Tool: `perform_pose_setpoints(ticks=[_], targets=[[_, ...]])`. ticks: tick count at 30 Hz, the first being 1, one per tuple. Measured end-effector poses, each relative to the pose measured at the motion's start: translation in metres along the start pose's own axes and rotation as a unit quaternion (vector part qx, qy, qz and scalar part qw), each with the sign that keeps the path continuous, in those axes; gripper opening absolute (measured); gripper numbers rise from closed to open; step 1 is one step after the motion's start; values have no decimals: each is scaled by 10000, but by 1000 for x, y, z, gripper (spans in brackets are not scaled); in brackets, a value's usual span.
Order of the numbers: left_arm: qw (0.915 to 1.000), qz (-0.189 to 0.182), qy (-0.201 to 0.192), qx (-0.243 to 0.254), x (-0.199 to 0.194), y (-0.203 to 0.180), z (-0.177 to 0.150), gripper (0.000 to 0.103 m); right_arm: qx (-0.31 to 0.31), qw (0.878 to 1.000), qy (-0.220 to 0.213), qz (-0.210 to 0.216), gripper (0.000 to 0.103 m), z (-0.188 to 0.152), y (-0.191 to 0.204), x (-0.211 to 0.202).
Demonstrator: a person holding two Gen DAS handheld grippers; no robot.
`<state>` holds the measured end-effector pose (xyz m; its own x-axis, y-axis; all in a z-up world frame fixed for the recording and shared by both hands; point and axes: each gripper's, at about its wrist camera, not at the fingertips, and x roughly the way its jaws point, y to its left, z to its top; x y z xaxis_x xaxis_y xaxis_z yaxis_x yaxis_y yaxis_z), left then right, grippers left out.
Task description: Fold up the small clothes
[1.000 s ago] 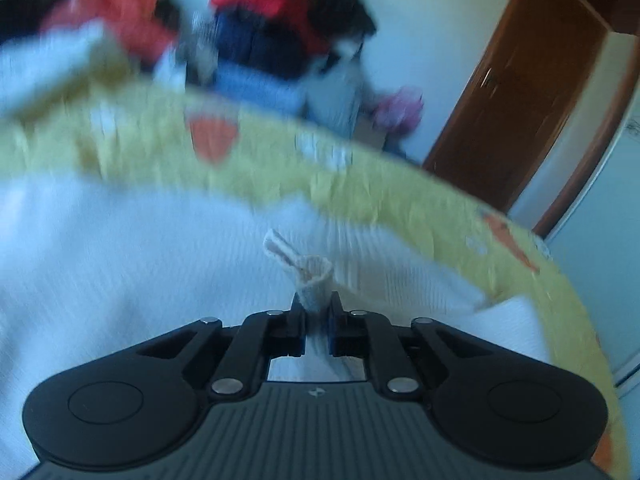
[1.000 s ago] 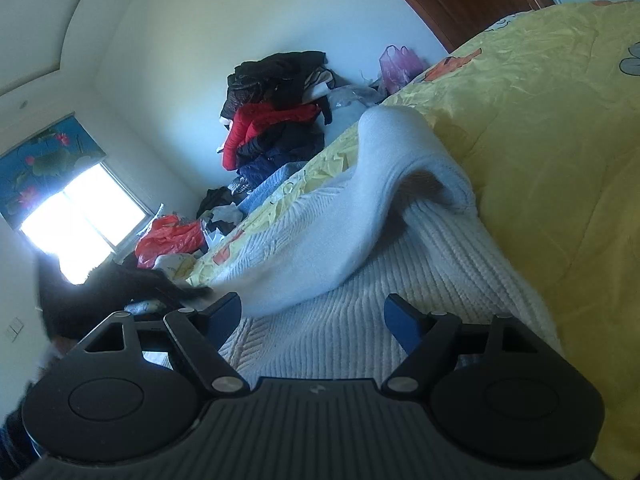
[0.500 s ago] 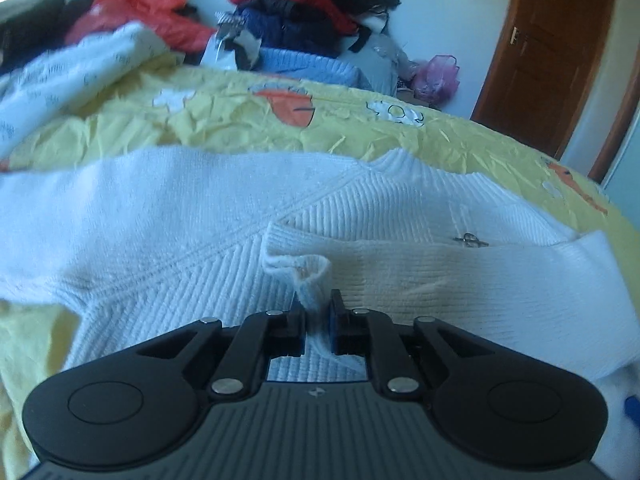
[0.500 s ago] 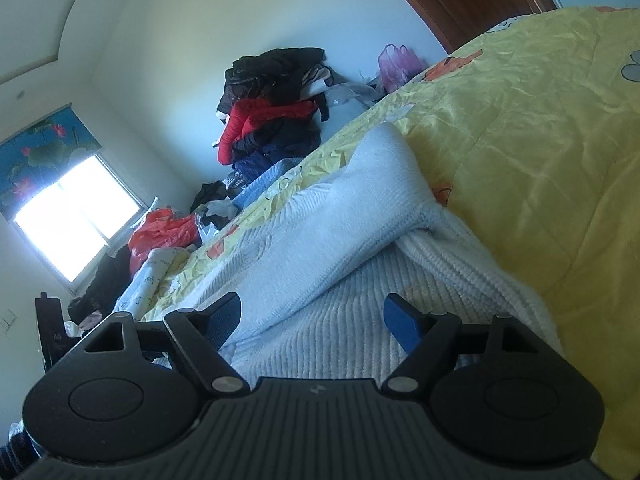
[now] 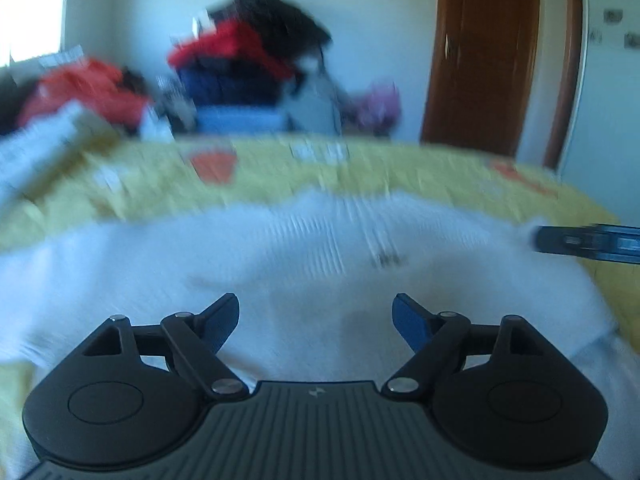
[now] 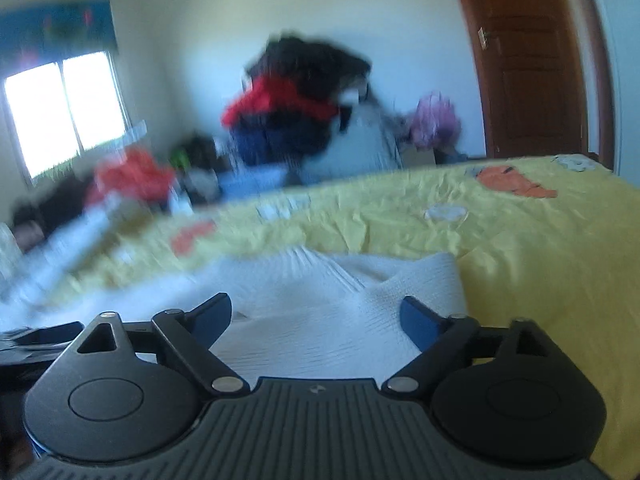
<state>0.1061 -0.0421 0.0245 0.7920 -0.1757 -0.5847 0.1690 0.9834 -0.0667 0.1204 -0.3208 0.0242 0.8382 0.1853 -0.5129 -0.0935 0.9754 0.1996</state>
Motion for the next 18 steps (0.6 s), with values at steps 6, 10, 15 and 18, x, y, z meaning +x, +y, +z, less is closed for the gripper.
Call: perform_pose_setpoints(ticks=[6,10,15,18], targets=[[9995,-184,258,-18,19,9,-15,85,-816,9958,316,-280,87,-37,-1,35],[9994,-199,281,27,24,7,-14,91,-812,9957,378,-248,91,-39,1,37],[9998,-120,-131,-119,-14,27,-15,92,-818,9956,383,-232,92,-37,-1,35],[9973,211,-614,-341,-59,77,-23,92,-799,9959,369,-206,92,-35,-3,33]])
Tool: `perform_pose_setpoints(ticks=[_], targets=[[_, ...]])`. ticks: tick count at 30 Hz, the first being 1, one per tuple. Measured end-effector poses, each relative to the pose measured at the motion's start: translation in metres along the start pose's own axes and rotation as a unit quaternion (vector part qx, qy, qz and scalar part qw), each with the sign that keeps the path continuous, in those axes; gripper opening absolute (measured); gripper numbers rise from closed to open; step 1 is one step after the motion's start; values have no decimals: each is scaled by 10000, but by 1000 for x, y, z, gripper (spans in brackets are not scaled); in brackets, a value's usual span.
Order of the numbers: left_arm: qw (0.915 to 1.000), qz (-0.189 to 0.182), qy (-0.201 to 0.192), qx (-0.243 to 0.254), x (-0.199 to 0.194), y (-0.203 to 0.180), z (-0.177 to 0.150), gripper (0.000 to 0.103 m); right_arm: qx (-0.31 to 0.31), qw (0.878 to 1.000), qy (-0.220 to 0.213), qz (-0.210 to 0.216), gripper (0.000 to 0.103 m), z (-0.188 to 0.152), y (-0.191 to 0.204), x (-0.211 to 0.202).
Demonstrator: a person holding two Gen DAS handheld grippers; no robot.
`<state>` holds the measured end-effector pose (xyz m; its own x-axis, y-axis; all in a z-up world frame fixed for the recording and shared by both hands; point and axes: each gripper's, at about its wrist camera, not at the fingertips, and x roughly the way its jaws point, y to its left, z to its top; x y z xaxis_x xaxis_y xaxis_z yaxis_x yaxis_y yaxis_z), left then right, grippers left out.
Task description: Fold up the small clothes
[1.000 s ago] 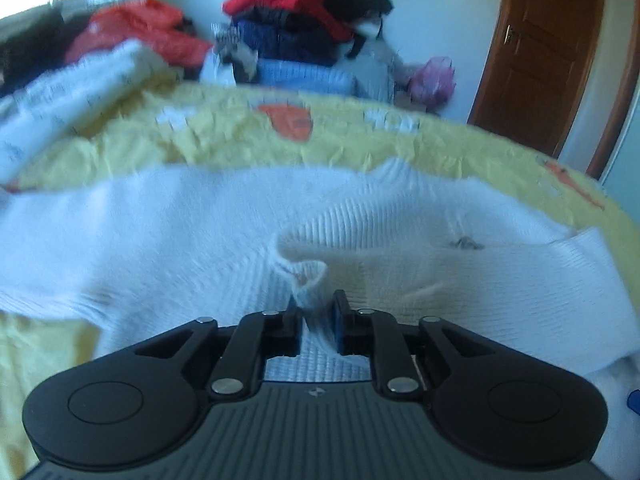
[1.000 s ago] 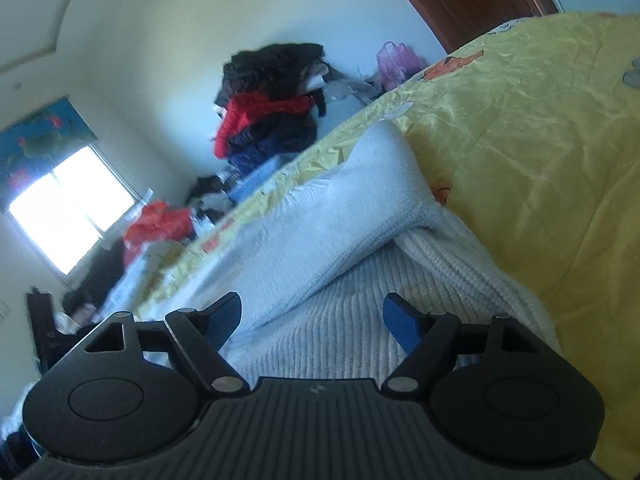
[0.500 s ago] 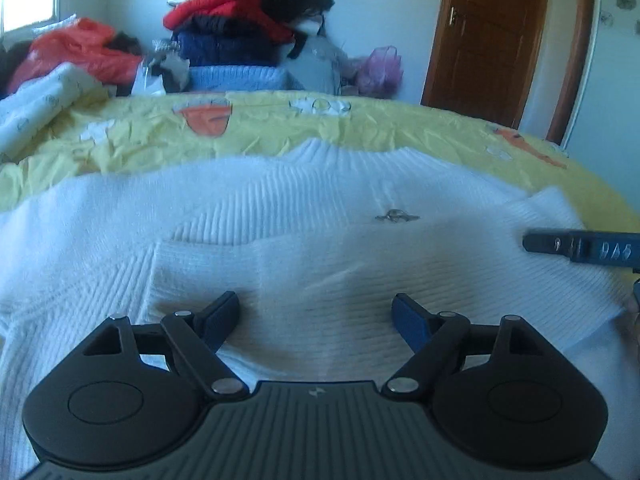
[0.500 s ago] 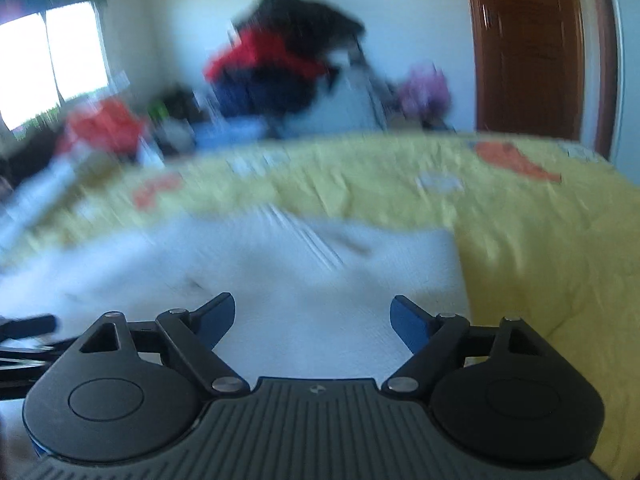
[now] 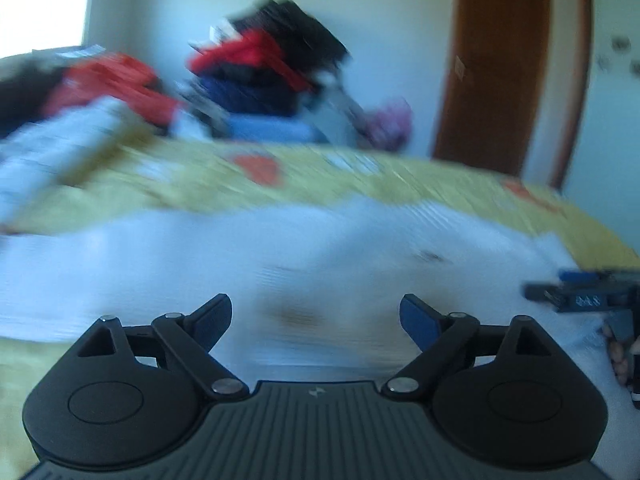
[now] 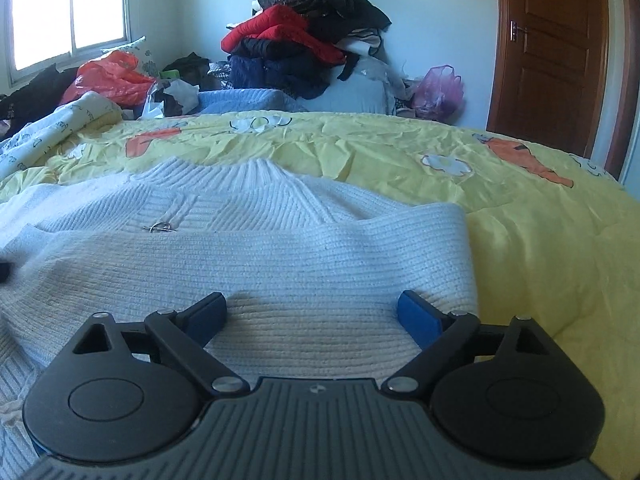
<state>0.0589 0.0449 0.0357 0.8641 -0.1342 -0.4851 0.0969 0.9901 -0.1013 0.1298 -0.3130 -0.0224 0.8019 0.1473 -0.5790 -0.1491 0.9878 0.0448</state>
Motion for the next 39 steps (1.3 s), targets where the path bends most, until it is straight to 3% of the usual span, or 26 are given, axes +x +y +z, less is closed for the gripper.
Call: perform_pose_setpoints(ticks=[3,5,6,8,10,12,14,16,17,18,20,24,30,34,35,36,39], targets=[[9957,681,-297,-559,-26,80,5,94,-32,10000,19,-9,93,2,1,2],[9833,1261,-344,-1263,-36,144,8,94,-46,10000,23,-16,94,2,2,2],[9712,1525,-333,-1798,-40,179,8,94,-54,10000,21,-22,94,1,3,1],[9422,1594,-383,-2921,-47,242,1,94,-78,10000,17,-43,94,1,4,1],[9064,1406,-387,-3963,-48,294,-13,93,-93,9999,22,-52,94,1,5,1],[8762,1012,-393,-4696,-42,330,-26,93,-115,9999,25,-71,94,1,5,2],[8616,822,-624,-4969,-41,346,-30,90,-136,9999,29,-92,95,0,6,2],[8582,750,-675,-5032,-39,353,-28,80,-144,9998,32,-101,95,0,7,3],[8593,698,-668,-5023,-37,354,-26,70,-145,9998,33,-101,95,0,7,2],[8622,707,-616,-4978,-34,355,-22,56,-147,9998,32,-102,95,0,7,2],[8720,831,-455,-4802,-30,353,-16,45,-151,9998,34,-107,95,0,7,3],[8792,1001,-403,-4641,-26,356,-14,45,-149,9998,35,-102,95,0,6,3],[8652,1420,-785,-4745,-43,369,-8,45,-148,9998,35,-101,95,0,6,3],[8734,1746,-614,-4504,-37,381,-1,45,-117,9999,31,-62,95,0,4,2],[8756,1799,-536,-4451,-35,382,0,37,-109,9999,31,-53,96,0,4,2],[8776,1932,-470,-4362,-35,380,0,21,-108,9999,30,-50,96,0,4,2],[8852,2165,-566,-4078,-42,367,6,9,-105,9999,30,-52,96,0,5,2]])
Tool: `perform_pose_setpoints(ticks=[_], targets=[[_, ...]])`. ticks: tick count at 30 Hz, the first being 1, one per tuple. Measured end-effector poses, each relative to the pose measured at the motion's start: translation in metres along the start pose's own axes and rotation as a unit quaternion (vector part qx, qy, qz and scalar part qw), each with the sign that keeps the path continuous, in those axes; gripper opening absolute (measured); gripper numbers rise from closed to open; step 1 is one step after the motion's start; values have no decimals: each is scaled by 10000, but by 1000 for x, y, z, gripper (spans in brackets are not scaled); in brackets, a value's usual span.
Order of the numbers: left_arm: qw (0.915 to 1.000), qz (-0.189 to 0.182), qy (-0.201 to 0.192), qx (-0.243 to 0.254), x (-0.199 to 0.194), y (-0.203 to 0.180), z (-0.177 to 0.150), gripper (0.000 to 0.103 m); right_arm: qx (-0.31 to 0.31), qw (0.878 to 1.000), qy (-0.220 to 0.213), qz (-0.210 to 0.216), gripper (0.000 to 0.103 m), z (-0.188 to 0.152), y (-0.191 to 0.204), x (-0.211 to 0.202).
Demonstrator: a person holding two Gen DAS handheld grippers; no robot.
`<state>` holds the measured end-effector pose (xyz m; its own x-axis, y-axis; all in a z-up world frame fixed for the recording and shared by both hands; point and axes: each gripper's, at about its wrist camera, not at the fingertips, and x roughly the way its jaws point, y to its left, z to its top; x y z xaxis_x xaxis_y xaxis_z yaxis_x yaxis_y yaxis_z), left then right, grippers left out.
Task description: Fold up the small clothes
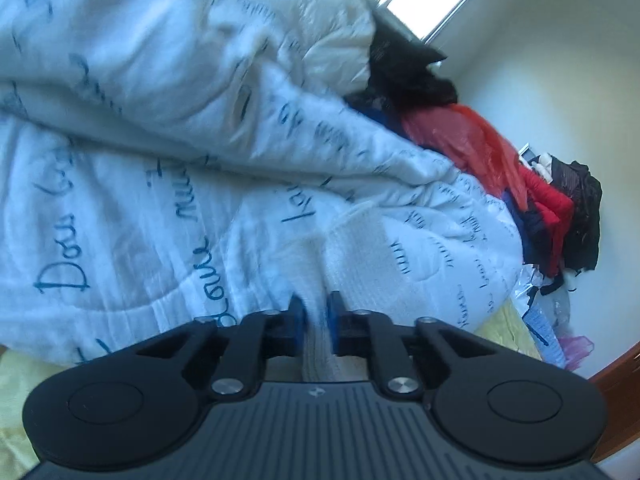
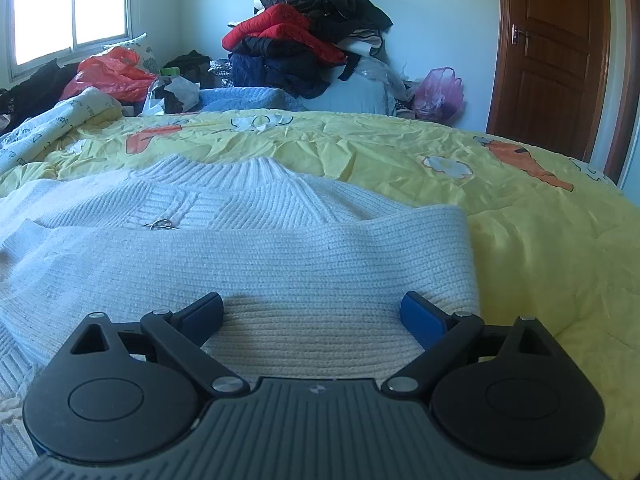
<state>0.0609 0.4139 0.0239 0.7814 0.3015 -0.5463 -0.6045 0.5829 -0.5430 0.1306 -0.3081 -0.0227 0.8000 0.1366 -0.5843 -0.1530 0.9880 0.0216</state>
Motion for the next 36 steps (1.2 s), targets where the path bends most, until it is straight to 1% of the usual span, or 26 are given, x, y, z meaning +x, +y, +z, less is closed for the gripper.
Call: perform_pose_setpoints(ticks=[2,4,5,7,9,10,11,14,16,17,19,20,21,22,23,25,26,27,28,29,30,31,32,34,35,36], targets=[[9988,38,-272,393,-16,-21,-5,9,6,10000,-1,8,96,0,0,0],[9943,-89,-474,946,-34,-54,-17,8,5,10000,3,13,96,0,1,0],[9907,-232,-554,1219,-43,-73,-25,8,5,10000,5,16,96,0,1,0],[9805,-602,-644,1757,-57,-116,-49,8,9,10000,2,14,97,0,1,0],[9677,-1009,-559,2243,-68,-161,-84,8,18,10000,-5,23,97,0,1,0],[9605,-1236,-471,2450,-74,-180,-104,8,24,10000,-9,29,97,0,1,0],[9511,-1480,-374,2687,-81,-200,-127,8,34,10000,-11,36,97,0,1,0],[9154,-2148,-20,3405,-98,-252,-205,8,68,10000,-20,70,97,0,-1,0],[8927,-2496,381,3733,-107,-274,-257,8,104,9999,-26,97,97,0,-2,-1],[8807,-2649,644,3873,-110,-283,-285,8,116,9999,-26,107,97,0,-2,-1],[8616,-2719,1022,4162,-114,-292,-326,8,131,9998,-21,130,97,0,-3,-1],[8505,-2642,1289,4361,-112,-296,-346,9,146,9998,-20,144,97,0,-4,-1],[8454,-2512,1455,4483,-109,-297,-358,11,161,9997,-19,160,97,0,-5,-1],[8419,-2429,1517,4575,-109,-296,-366,14,176,9997,-20,173,97,0,-5,-1],[8366,-2489,1406,4673,-115,-294,-368,19,186,9997,-22,185,97,0,-6,-1],[8268,-2756,1287,4732,-134,-288,-358,27,200,9996,-26,198,98,0,-7,-1],[8250,-2965,1229,4650,-145,-280,-349,43,202,9996,-26,204,98,0,-7,-1],[8249,-3165,1102,4552,-154,-270,-339,76,211,9995,-26,219,98,0,-7,-1],[8278,-3258,893,4479,-162,-259,-331,93,224,9995,-29,235,98,0,-7,-1],[8341,-3274,642,4393,-167,-248,-326,103,226,9995,-30,236,98,0,-7,-1],[8381,-3261,495,4346,-171,-240,-326,103,211,9995,-26,225,98,0,-7,-2],[8418,-3171,525,4337,-171,-230,-322,103,177,9996,-19,197,98,0,-5,-2],[8463,-3053,658,4316,-166,-224,-318,103,128,9998,-7,161,99,0,-3,-1],[8611,-2783,921,4155,-154,-209,-312,103,13,10000,35,85,100,2,1,-2],[8662,-2687,988,4096,-151,-200,-311,103,38,10000,73,-10,98,7,5,-4],[8719,-2568,1106,4020,-146,-193,-310,103,246,9997,70,-32,94,14,9,-11]])
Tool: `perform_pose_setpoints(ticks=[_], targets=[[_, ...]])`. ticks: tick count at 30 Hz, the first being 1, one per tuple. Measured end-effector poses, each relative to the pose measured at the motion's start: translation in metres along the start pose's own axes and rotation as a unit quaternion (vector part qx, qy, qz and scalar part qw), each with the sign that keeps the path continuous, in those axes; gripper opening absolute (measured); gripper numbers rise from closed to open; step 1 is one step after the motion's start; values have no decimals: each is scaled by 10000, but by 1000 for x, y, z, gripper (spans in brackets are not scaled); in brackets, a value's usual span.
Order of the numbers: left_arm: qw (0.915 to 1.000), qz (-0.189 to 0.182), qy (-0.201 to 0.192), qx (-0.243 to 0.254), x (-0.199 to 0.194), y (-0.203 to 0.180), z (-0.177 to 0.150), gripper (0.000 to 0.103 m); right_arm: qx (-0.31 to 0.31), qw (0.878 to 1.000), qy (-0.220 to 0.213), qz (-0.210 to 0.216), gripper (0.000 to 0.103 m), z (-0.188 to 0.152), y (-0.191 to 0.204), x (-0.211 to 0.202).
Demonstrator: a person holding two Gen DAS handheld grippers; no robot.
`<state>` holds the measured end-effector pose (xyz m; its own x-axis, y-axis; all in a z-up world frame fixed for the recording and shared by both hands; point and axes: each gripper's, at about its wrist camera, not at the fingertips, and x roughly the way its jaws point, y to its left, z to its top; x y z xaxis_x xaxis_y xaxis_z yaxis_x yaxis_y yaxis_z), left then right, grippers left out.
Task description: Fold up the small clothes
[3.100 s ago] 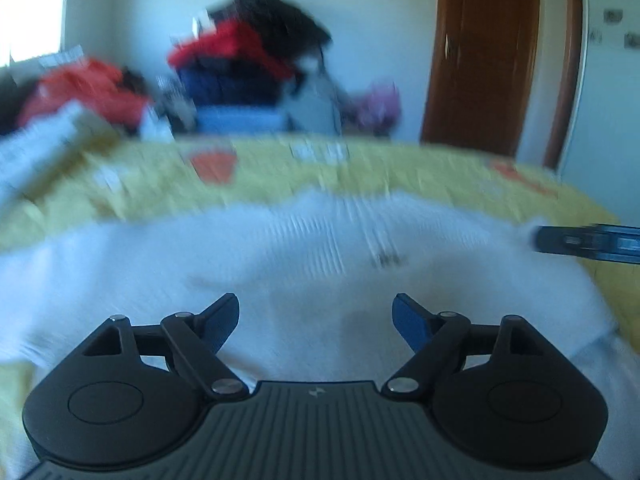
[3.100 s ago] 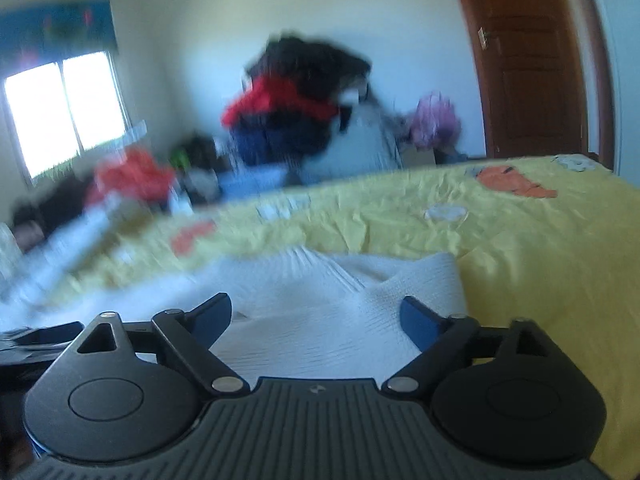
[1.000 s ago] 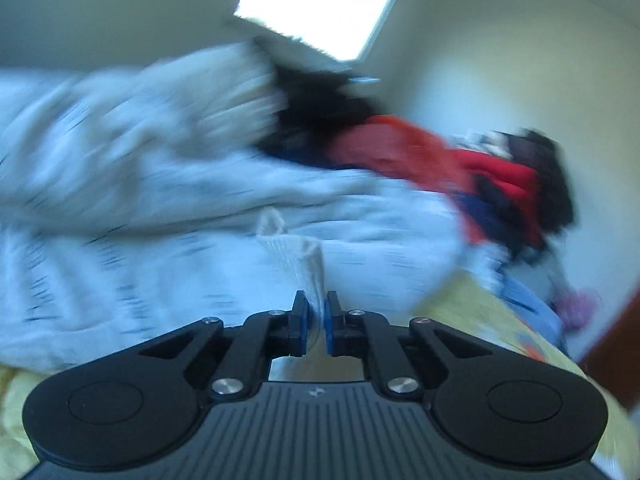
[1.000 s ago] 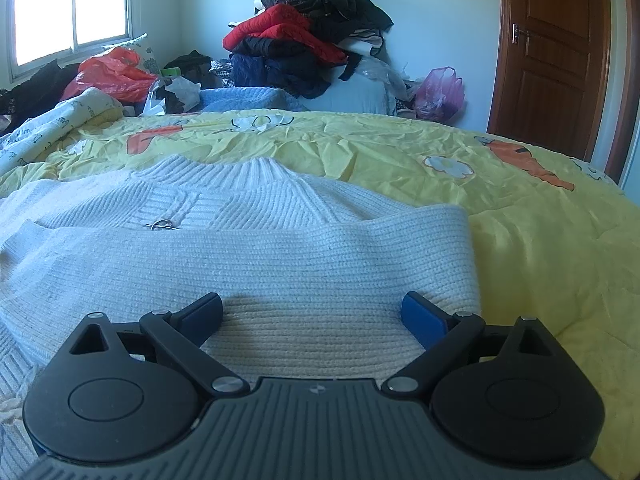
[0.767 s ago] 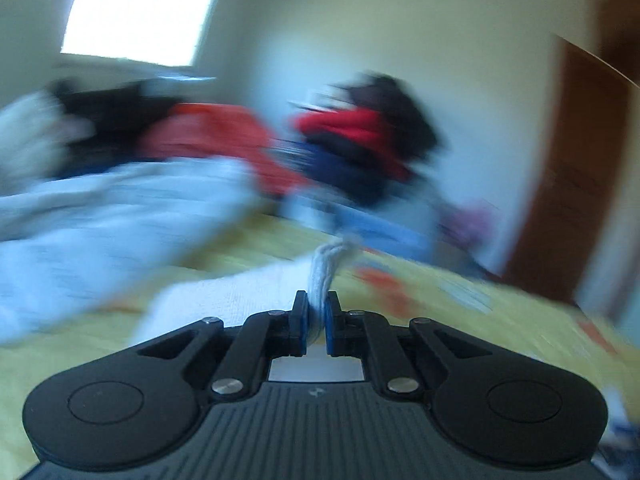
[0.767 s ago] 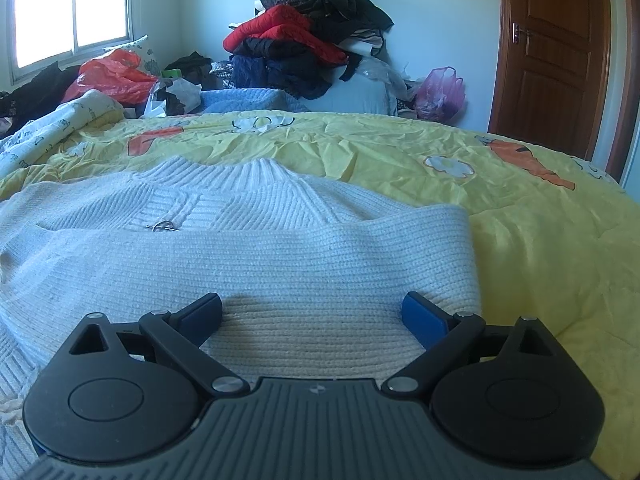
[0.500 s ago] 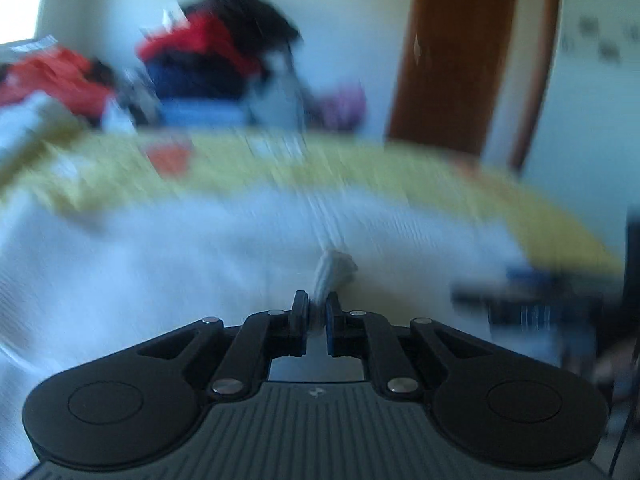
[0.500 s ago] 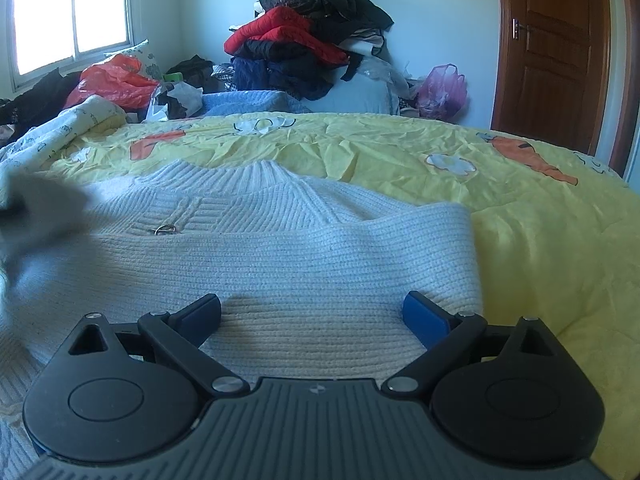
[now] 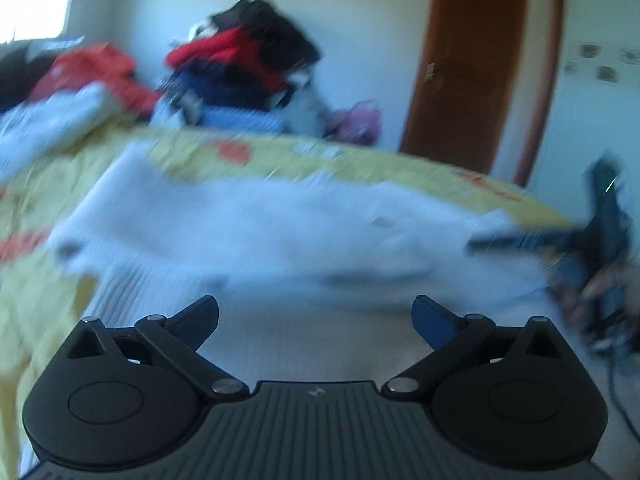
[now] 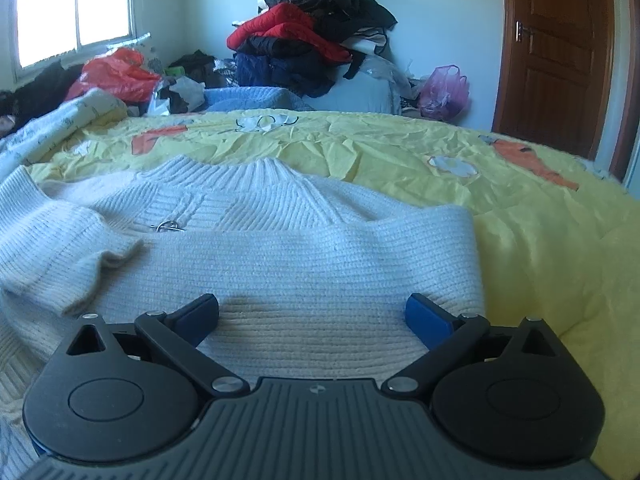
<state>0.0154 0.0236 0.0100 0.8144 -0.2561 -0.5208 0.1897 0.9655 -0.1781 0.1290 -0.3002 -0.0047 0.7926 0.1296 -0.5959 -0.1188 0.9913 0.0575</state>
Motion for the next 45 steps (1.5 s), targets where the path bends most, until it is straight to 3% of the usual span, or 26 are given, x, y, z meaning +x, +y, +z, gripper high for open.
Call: perform_pose_setpoints(ticks=[3,5,8,11,13,15,16,17,18,26,30,32,36,42,45], targets=[[9963,-126,295,-794,10,23,-1,103,1149,9855,-216,1231,96,19,9,-25],[9952,-132,222,-940,10,28,-2,103,1627,9671,171,1948,96,27,23,-20],[9970,-61,248,-733,11,23,-3,103,2098,9440,963,2357,86,27,41,9],[9959,-165,192,-868,13,28,-5,103,2204,9400,1319,2245,72,22,55,29],[9936,-293,112,-1083,14,37,-6,103,2260,9391,1303,2237,71,19,63,33],[9917,-382,55,-1230,11,41,-6,103,2256,9399,1274,2224,64,18,70,33],[9912,-400,41,-1259,10,42,-6,103,2193,9425,1291,2167,47,20,76,33],[9912,-402,36,-1261,9,41,-6,103,2100,9463,1353,2054,16,19,80,34],[9914,-393,39,-1251,9,41,-6,103,2038,9480,1398,2006,14,17,82,36],[9914,-392,30,-1245,8,42,-7,103,1759,9577,722,2158,13,52,52,-7],[9914,-396,30,-1245,8,42,-7,103,1593,9699,520,1768,13,65,0,-36],[9914,-397,29,-1244,8,42,-7,103,1652,9758,520,1333,13,62,-37,-46],[9920,-378,42,-1203,8,41,-7,103,1986,9745,694,781,13,35,-92,-51],[9935,-283,74,-1096,10,35,-6,103,1991,9756,756,544,6,1,-94,-38],[9956,-165,145,-914,6,28,-3,103,1980,9783,465,401,18,0,-92,-45]])
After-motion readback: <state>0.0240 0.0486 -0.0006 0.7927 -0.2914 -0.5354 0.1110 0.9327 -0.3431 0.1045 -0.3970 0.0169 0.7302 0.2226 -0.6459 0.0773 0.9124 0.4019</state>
